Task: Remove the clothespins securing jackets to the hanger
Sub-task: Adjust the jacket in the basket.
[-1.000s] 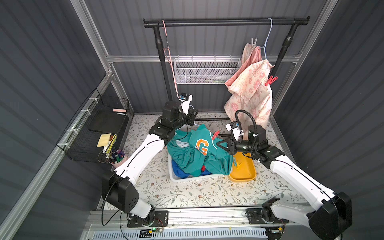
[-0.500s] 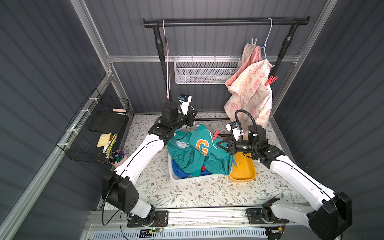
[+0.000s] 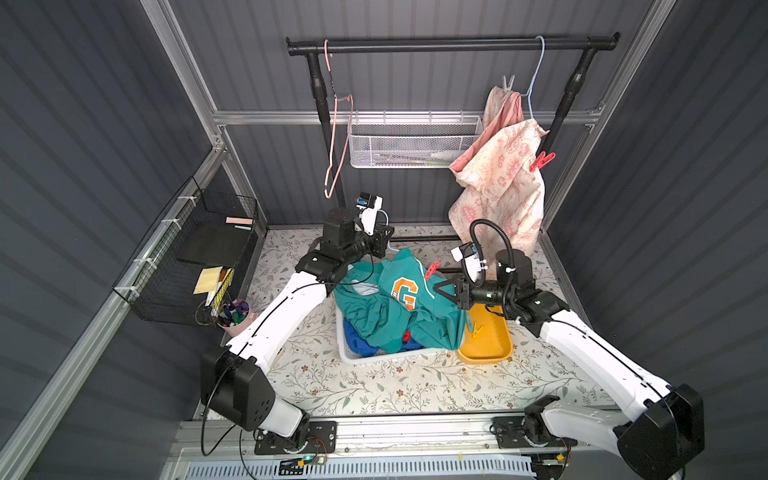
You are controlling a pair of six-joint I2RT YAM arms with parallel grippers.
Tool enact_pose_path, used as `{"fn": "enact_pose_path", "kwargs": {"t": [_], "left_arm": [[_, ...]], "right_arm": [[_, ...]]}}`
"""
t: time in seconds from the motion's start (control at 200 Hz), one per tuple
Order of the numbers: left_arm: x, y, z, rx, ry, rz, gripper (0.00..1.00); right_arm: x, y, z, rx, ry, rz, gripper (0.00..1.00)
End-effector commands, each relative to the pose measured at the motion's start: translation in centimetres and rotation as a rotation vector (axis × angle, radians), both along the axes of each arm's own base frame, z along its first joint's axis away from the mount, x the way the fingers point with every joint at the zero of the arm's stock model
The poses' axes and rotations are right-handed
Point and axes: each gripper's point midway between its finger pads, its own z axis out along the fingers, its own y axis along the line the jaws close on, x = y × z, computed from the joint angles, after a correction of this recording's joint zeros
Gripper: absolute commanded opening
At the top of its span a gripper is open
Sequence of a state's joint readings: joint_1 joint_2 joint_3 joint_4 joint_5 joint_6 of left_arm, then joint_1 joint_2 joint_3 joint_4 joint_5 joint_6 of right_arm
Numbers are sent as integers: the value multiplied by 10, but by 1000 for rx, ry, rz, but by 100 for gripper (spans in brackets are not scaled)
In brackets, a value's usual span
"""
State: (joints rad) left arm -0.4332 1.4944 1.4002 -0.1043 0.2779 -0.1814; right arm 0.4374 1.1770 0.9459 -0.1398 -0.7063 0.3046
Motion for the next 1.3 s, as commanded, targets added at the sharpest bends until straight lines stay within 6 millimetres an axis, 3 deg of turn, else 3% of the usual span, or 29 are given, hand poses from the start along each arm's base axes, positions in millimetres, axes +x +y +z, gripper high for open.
{"fn": "enact_pose_path", "kwargs": {"t": [0.0,0.035,0.05,0.075,0.25,0.365,0.45,0.55,0.66,0.795,1.056,1.171,1.291], "left_arm": [[-12,-6,15,-35,-23,-52,10],[-14,-7,17,-44,-24,-61,5],[-15,-8,3,-37,3,-64,3],[-16,-8,2,-41,4,-69,0],[-18,-11,2,-79,3,-86,0],[-8,2,-2,-64,-1,9,0],[-5,9,-3,-65,-12,46,0],[0,13,-3,-65,-18,72,0],[6,17,-3,-66,-22,101,0],[14,22,0,-64,-38,142,0],[25,22,-1,-58,-48,156,0],[27,22,1,-59,-57,155,0],[27,21,1,-57,-59,148,0]], "right_arm": [[1,3,23,22,-80,15,0],[2,3,23,23,-82,14,0],[2,4,24,24,-83,13,0],[3,4,25,25,-83,14,0],[8,7,29,37,-78,13,0],[10,6,28,35,-74,0,19],[10,4,29,34,-77,-17,48],[13,-1,31,31,-77,-58,69],[11,-12,37,13,-78,-123,82],[-3,-34,29,-51,5,-218,84],[-58,-88,-19,-155,210,-408,77],[-73,-94,-43,-151,278,-428,71],[-73,-83,-69,-161,366,-406,65]]}}
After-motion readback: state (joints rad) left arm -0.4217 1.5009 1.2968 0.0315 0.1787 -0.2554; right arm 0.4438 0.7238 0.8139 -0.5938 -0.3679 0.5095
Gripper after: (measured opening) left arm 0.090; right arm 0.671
